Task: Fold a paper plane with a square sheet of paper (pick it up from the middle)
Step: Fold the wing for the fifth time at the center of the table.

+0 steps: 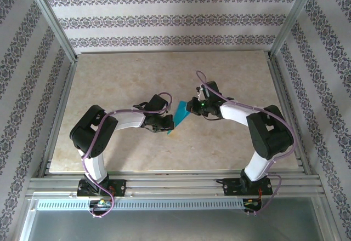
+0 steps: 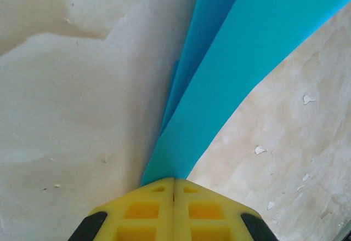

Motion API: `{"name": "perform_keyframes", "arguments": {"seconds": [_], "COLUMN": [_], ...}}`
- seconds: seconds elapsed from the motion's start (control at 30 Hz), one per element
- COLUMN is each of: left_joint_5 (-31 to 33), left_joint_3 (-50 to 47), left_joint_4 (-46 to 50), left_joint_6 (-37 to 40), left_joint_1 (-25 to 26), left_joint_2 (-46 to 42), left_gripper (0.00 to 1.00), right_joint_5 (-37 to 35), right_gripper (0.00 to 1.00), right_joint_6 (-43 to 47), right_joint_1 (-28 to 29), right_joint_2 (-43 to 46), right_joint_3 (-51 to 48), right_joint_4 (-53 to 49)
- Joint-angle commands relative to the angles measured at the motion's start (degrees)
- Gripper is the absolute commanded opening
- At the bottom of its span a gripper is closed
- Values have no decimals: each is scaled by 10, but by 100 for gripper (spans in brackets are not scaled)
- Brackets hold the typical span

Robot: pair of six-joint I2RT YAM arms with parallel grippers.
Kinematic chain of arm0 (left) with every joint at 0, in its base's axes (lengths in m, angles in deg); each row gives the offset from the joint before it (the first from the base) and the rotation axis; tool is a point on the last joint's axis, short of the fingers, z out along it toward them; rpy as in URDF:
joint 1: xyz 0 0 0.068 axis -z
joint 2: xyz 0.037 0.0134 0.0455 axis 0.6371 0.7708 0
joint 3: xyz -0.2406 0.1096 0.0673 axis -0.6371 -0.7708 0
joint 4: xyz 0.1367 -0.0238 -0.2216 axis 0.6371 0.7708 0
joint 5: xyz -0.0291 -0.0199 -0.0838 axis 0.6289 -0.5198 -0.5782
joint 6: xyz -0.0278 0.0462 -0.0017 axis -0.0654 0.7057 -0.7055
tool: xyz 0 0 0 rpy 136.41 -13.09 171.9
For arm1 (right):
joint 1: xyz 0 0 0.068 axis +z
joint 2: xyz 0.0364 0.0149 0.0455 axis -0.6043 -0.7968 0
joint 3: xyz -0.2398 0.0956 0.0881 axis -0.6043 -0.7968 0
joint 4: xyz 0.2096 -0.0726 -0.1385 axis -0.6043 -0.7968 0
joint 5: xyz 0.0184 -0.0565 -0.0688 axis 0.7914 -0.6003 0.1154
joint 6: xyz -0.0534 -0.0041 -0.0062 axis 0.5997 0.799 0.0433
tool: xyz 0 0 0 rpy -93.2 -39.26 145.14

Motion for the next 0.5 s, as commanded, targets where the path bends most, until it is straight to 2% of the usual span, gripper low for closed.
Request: {"name": "perform_keyframes", "arguments": {"seconds": [0.0, 0.23, 0.47], "left_joint_5": [36, 34, 36], "left_joint_3": [-15, -10, -11], "left_joint_4": [106, 113, 128], "left_joint_6": [19, 26, 33], "left_joint_1": [3, 3, 3], "left_joint_2": [18, 21, 22], "left_gripper": [0, 0, 0], "right_joint_5": [-11, 11, 14], "right_gripper": [8, 6, 6], "right_joint_6": [28, 17, 18], "right_joint_1": [35, 71, 64], "right_joint_2": [-2, -65, -99], "right_joint_3": [8, 42, 51], "right_joint_4": [-16, -10, -15]}}
